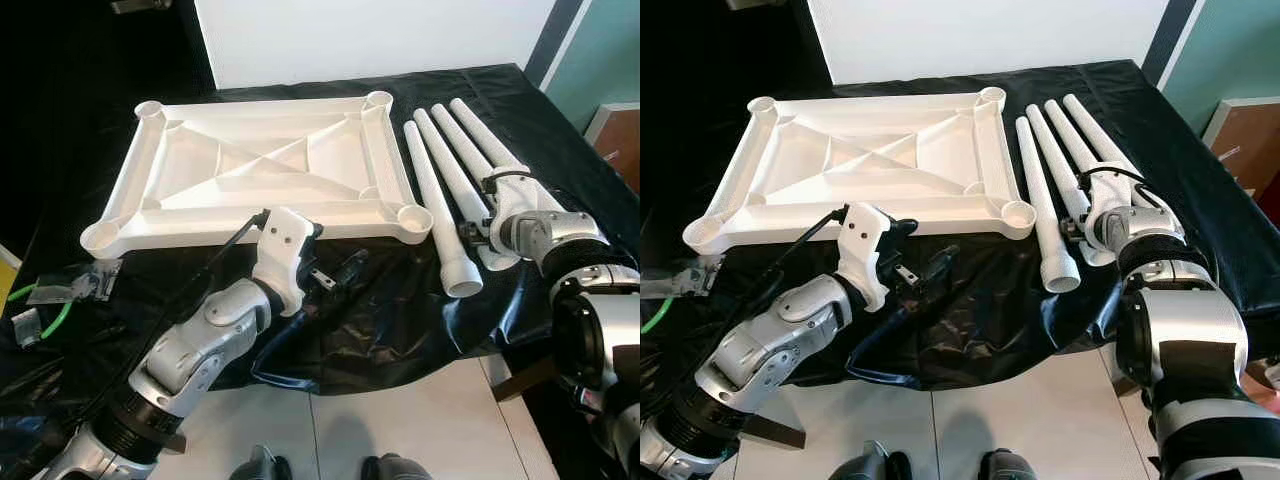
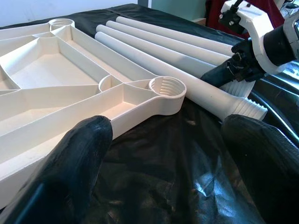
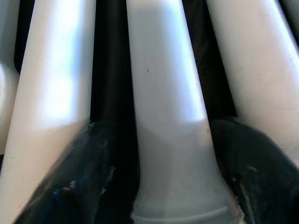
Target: Building children table
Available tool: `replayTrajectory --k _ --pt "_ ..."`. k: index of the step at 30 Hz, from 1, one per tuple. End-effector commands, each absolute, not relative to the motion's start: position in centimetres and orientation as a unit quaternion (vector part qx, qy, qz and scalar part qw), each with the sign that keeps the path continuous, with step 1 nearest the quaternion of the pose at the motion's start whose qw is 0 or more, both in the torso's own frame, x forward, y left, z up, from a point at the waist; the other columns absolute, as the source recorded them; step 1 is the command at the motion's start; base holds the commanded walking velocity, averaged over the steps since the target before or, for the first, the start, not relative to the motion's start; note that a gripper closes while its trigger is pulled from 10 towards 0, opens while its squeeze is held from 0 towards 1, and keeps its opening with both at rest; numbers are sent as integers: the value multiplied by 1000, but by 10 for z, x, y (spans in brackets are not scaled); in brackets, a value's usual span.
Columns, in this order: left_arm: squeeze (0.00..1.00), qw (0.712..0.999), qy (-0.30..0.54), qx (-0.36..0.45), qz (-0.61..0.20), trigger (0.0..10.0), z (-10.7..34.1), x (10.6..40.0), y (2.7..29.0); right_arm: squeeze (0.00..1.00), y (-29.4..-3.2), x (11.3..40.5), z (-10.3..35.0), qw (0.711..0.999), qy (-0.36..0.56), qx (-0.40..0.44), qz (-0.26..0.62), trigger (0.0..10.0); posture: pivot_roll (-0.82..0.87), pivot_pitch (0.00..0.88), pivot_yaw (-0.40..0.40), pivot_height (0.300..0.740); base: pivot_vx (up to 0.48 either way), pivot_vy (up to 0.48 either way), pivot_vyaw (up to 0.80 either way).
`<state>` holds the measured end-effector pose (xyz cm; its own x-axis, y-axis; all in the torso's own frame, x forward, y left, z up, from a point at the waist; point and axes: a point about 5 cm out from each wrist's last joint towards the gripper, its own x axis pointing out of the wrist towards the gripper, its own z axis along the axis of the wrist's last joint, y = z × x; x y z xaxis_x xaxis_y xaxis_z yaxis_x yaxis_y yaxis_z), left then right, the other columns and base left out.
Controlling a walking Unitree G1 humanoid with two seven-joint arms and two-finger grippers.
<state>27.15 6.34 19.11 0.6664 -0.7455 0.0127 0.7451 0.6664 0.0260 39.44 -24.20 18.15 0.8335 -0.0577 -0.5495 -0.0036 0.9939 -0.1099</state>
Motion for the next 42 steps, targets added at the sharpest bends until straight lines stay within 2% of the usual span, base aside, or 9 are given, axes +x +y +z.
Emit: replayTrajectory --k 1,7,11,20,21,38,39,40,42 --pt "0 868 -10 15 -497 10000 191 265 58 0 -232 391 170 946 324 -16 7 2510 -36 95 1 740 0 0 0" --pt "0 869 -12 13 -494 10000 191 265 58 0 -231 389 168 938 345 21 9 8549 -38 84 -8 740 0 0 0" --pt "0 870 -16 12 -493 10000 193 266 58 0 -232 386 164 933 357 50 -5 78 -35 75 -15 740 0 0 0" --pt "0 877 -13 7 -480 10000 196 271 61 0 -228 394 177 951 308 29 24 0 -32 67 -13 740 0 0 0" --pt "0 886 -10 4 -463 10000 197 277 63 0 -227 401 191 964 261 19 38 10000 -37 77 -3 740 0 0 0" --pt "0 927 -31 -66 -367 10000 221 312 81 0 -238 408 234 996 73 3 41 10000 -37 109 16 740 0 0 0" --pt "114 923 -39 -73 -377 10000 225 313 82 0 -236 406 231 998 52 15 41 10000 -36 110 17 740 0 0 0" --pt "1000 914 -47 -89 -392 10000 232 315 81 0 -232 403 227 998 17 34 54 10000 -35 112 19 740 0 0 0" --pt "1000 908 -54 -100 -403 10000 237 316 80 0 -229 399 223 997 -7 46 63 10000 -35 111 19 740 0 0 0"
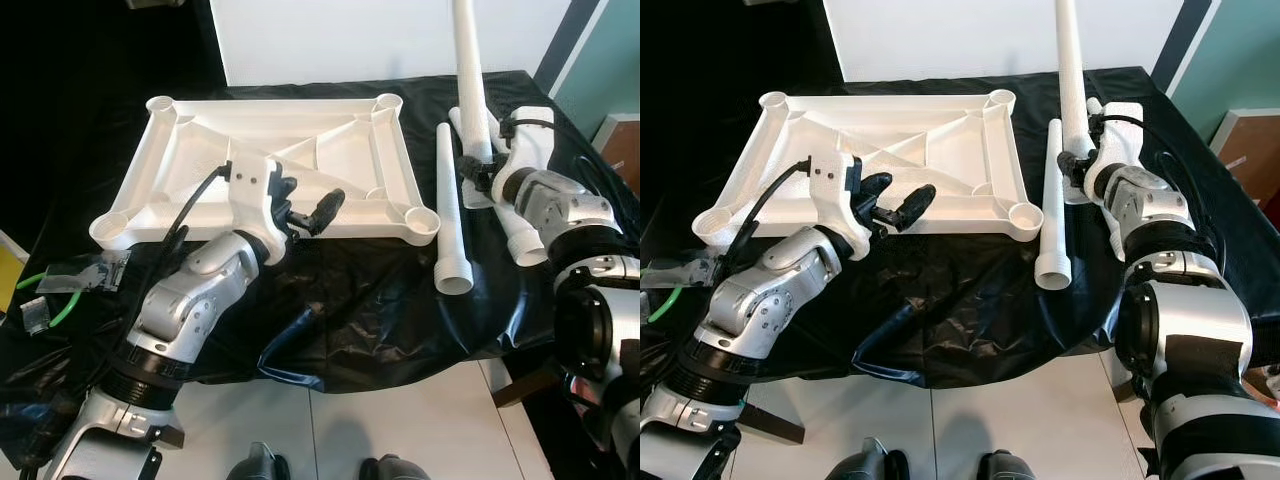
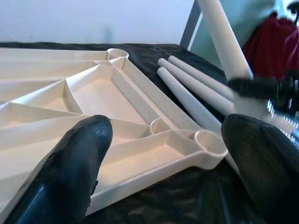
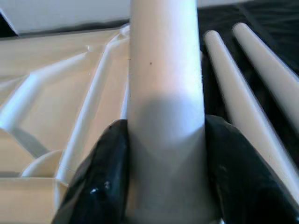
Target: Building children table
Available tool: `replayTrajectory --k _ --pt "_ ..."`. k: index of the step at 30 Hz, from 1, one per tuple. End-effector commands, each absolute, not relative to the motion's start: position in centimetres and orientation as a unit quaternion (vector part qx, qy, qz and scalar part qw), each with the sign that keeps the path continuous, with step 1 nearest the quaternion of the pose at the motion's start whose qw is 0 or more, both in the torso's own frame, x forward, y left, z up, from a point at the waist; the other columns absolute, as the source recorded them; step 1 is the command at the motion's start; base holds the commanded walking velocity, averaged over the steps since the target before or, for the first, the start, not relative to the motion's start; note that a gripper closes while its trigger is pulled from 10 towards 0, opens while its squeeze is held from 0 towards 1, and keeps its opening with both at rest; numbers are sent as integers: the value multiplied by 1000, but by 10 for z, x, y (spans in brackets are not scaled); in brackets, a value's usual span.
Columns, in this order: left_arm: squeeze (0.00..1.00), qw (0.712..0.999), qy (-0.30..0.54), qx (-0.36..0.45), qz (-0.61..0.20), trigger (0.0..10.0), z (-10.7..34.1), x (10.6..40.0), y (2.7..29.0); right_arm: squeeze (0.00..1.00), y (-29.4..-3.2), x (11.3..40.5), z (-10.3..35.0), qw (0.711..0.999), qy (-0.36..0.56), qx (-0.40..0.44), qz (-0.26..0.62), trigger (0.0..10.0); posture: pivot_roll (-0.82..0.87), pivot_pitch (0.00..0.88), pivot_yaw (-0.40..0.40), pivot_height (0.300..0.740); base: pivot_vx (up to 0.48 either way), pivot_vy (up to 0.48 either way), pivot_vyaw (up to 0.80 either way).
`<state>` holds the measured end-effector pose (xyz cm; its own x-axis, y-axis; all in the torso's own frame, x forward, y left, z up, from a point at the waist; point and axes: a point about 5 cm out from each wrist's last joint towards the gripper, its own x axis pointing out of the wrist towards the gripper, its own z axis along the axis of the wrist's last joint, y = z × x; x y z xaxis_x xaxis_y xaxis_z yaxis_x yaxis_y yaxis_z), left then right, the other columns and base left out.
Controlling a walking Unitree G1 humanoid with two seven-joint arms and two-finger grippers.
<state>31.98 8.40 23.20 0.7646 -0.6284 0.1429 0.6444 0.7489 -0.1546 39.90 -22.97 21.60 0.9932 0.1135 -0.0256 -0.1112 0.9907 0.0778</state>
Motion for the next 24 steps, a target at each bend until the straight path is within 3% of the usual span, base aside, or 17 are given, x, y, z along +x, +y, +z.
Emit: replayTrajectory --k 1,4,9,10,13,17,19,24 --pt "1000 904 -57 -109 -410 10000 241 316 79 0 -226 396 220 996 -21 52 69 10000 -35 111 19 740 0 0 0" --pt "1000 889 -63 -127 -435 10000 252 319 73 0 -205 381 206 988 -65 56 130 10000 -32 112 30 740 0 0 0" --pt "1000 883 -65 -136 -444 10000 256 320 71 0 -197 373 202 982 -88 62 153 10000 -32 111 32 740 0 0 0" --pt "0 867 -66 -151 -471 10000 261 319 67 0 -186 363 196 977 -103 68 177 10000 -38 111 39 740 0 0 0" --pt "0 834 -57 -170 -521 10000 265 315 59 0 -167 346 190 966 -117 86 217 10000 -49 110 51 740 0 0 0" --pt "0 819 -52 -172 -545 10000 265 312 54 0 -158 339 190 960 -124 84 237 10000 -54 110 55 740 0 0 0" --pt "0 797 -47 -184 -574 10000 268 312 43 0 -143 327 193 942 -136 79 296 10000 -58 103 59 740 0 0 0" --pt "0 778 -51 -189 -597 10000 274 316 33 0 -126 313 198 916 -144 66 369 10000 -57 102 58 740 0 0 0"
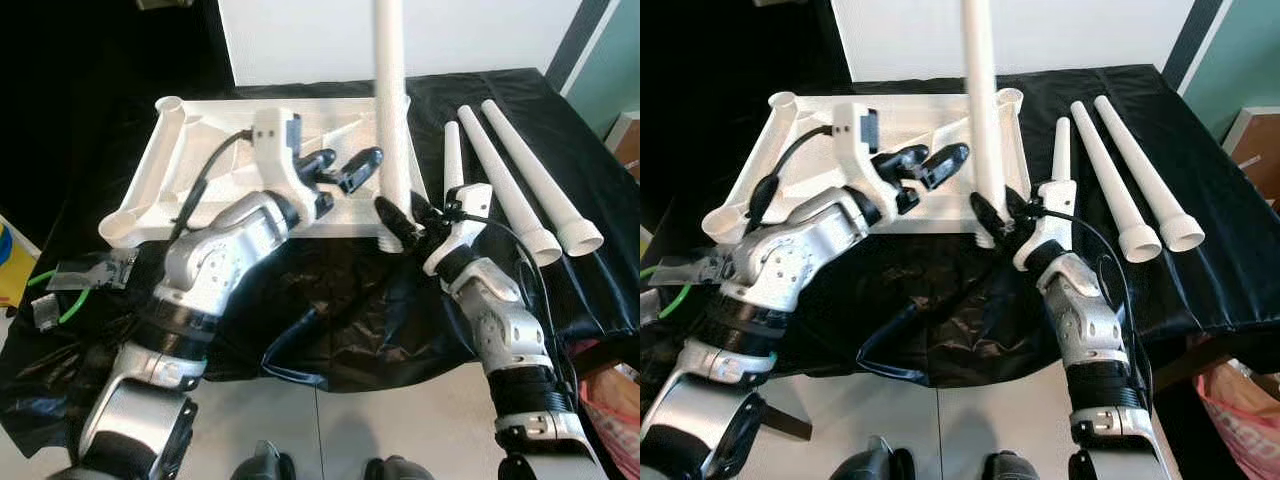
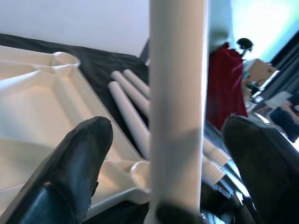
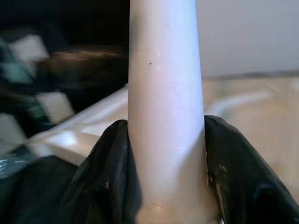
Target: Building children table
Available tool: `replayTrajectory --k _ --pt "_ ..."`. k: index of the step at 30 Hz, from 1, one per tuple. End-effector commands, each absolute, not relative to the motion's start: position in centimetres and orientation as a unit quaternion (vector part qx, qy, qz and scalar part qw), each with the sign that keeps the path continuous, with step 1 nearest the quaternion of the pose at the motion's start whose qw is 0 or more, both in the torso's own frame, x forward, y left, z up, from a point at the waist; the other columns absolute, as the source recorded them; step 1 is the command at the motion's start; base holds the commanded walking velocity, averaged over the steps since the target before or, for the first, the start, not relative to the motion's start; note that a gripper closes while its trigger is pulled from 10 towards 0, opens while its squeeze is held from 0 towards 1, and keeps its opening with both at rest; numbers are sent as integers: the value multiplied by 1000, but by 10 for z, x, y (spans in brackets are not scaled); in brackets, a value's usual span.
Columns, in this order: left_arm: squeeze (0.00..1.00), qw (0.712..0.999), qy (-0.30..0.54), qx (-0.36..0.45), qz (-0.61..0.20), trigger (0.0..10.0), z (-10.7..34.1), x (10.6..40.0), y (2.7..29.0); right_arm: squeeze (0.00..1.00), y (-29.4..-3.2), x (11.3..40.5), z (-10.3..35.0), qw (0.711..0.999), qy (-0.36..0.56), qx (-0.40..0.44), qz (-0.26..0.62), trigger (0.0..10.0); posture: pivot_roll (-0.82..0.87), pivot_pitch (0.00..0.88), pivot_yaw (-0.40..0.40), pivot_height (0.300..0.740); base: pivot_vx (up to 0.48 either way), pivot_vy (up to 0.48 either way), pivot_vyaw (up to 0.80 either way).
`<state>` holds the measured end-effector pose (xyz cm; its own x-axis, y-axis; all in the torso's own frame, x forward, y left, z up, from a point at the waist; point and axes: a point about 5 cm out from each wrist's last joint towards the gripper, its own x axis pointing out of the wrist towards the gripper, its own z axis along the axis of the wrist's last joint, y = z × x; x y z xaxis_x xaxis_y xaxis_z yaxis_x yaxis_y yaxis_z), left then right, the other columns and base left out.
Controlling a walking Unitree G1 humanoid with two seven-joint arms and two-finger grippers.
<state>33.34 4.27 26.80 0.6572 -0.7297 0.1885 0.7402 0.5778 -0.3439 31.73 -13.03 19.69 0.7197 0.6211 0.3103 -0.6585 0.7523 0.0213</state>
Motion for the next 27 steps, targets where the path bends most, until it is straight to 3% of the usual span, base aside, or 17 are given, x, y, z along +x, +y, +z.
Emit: replayTrajectory --k 1,6,17,18,19,20,21,27 --pt "0 778 -51 -189 -597 10000 274 316 33 0 -126 313 198 916 -144 66 369 10000 -57 102 58 740 0 0 0" --pt "0 775 -57 -176 -604 10000 281 323 31 0 -113 297 199 888 -142 52 435 10000 -56 99 51 740 0 0 0" --pt "0 780 -83 -177 -594 10000 299 331 49 0 -117 292 189 893 -113 33 435 10000 -61 100 51 740 0 0 0" --pt "0 780 -85 -183 -593 4196 302 332 52 0 -118 292 187 894 -109 31 434 10000 -60 99 53 740 0 0 0" --pt "0 780 -87 -185 -592 2588 304 332 54 0 -118 291 186 894 -105 29 435 10000 -60 99 53 740 0 0 0" --pt "0 780 -87 -185 -592 2588 304 332 54 0 -118 291 186 894 -105 29 435 10000 -60 99 53 740 0 0 0" --pt "0 779 -94 -185 -592 0 306 332 56 0 -118 290 185 894 -102 24 435 10000 -57 100 52 740 0 0 0" --pt "0 765 -101 -202 -603 0 311 329 58 0 -117 291 182 895 -96 18 435 10000 -48 101 44 740 0 0 0"
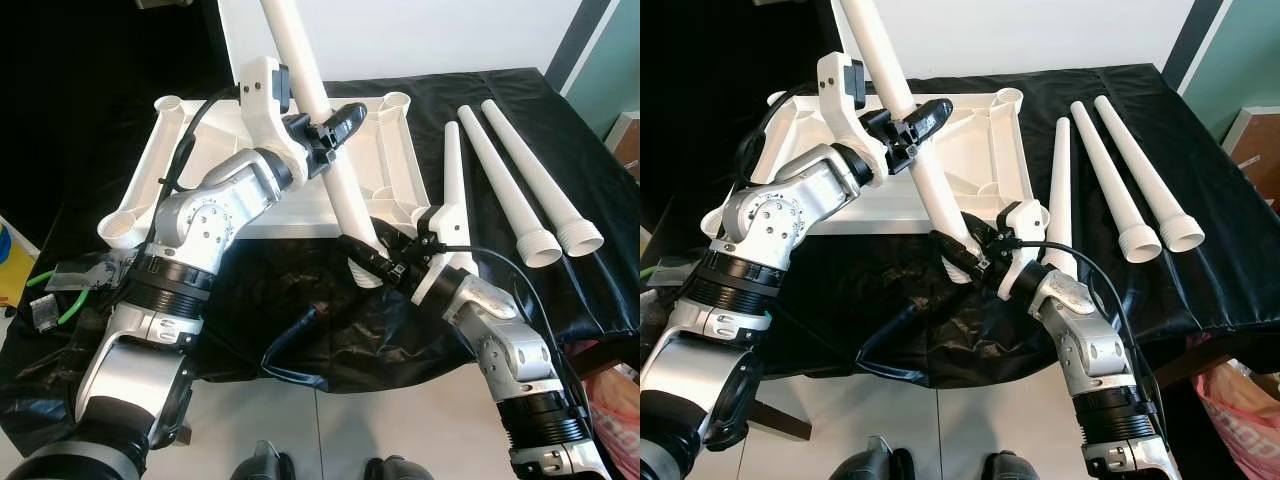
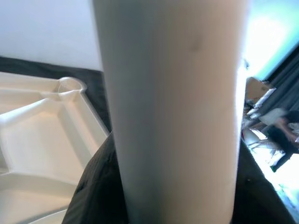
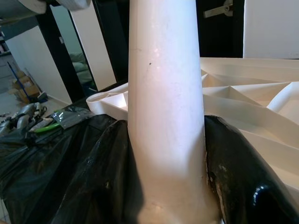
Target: Building children table
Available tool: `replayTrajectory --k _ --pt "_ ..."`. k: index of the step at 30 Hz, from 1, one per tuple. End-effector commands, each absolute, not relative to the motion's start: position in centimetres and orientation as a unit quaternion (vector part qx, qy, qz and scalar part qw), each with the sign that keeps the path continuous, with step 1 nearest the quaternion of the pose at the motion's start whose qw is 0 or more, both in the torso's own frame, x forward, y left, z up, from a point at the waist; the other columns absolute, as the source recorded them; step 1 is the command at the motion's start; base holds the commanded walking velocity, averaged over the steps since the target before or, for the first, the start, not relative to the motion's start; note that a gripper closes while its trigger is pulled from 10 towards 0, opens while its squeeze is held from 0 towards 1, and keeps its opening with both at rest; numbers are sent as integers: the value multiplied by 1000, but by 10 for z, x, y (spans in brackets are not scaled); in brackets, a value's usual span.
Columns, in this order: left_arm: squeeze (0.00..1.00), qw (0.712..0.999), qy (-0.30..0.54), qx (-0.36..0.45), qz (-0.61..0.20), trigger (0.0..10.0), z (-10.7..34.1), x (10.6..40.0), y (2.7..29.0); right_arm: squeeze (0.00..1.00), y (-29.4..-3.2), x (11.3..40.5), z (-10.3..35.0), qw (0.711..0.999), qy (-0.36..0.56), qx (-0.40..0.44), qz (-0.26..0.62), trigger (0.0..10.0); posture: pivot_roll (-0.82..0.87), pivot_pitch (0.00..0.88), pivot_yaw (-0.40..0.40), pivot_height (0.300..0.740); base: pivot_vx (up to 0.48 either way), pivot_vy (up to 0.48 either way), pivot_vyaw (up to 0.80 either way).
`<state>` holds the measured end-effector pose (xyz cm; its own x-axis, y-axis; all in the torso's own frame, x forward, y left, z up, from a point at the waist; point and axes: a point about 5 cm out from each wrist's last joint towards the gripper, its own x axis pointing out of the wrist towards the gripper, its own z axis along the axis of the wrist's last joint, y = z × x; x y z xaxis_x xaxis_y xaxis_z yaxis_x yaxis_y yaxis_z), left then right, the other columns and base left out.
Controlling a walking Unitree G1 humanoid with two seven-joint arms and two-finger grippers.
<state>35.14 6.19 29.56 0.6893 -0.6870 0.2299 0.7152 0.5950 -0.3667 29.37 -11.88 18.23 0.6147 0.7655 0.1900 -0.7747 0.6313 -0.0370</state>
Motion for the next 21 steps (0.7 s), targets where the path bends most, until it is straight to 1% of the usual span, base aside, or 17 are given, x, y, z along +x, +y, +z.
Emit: replayTrajectory --k 1,4,10,11,12,13,14,15,18,19,20,21 --pt "0 759 -103 -207 -608 0 313 328 56 0 -117 291 181 896 -94 14 434 10000 -47 102 43 740 0 0 0" --pt "0 751 -106 -213 -616 0 316 325 53 0 -116 294 182 898 -96 7 429 10000 -45 103 38 740 0 0 0" --pt "0 747 -110 -213 -620 0 318 322 52 0 -115 298 184 904 -99 2 416 10000 -44 106 31 740 0 0 0" --pt "0 756 -108 -205 -612 3804 318 322 51 0 -115 301 185 906 -98 7 412 10000 -41 107 29 740 0 0 0" --pt "0 756 -108 -205 -612 3804 318 322 51 0 -115 301 185 906 -98 7 412 10000 -41 107 29 740 0 0 0" --pt "0 762 -107 -199 -607 10000 319 323 51 1000 -115 302 185 907 -96 10 410 10000 -41 107 29 740 0 0 0" --pt "0 762 -107 -199 -607 10000 319 323 51 1000 -115 302 185 907 -96 10 410 10000 -41 107 29 740 0 0 0" --pt "0 771 -107 -191 -598 10000 320 323 50 1000 -115 304 187 908 -94 15 408 10000 -37 112 23 740 0 0 0" --pt "0 777 -112 -185 -592 10000 322 323 50 1000 -115 305 188 908 -94 14 408 10000 -37 112 22 740 0 0 0" --pt "0 784 -123 -166 -585 10000 325 320 49 1000 -115 309 190 911 -95 4 401 10000 -32 114 16 740 0 0 0" --pt "0 784 -123 -166 -585 10000 325 320 49 1000 -115 309 190 911 -95 4 401 10000 -32 114 16 740 0 0 0" --pt "0 790 -134 -143 -580 10000 327 317 48 1000 -115 312 192 914 -94 -5 395 10000 -32 114 16 740 0 0 0"
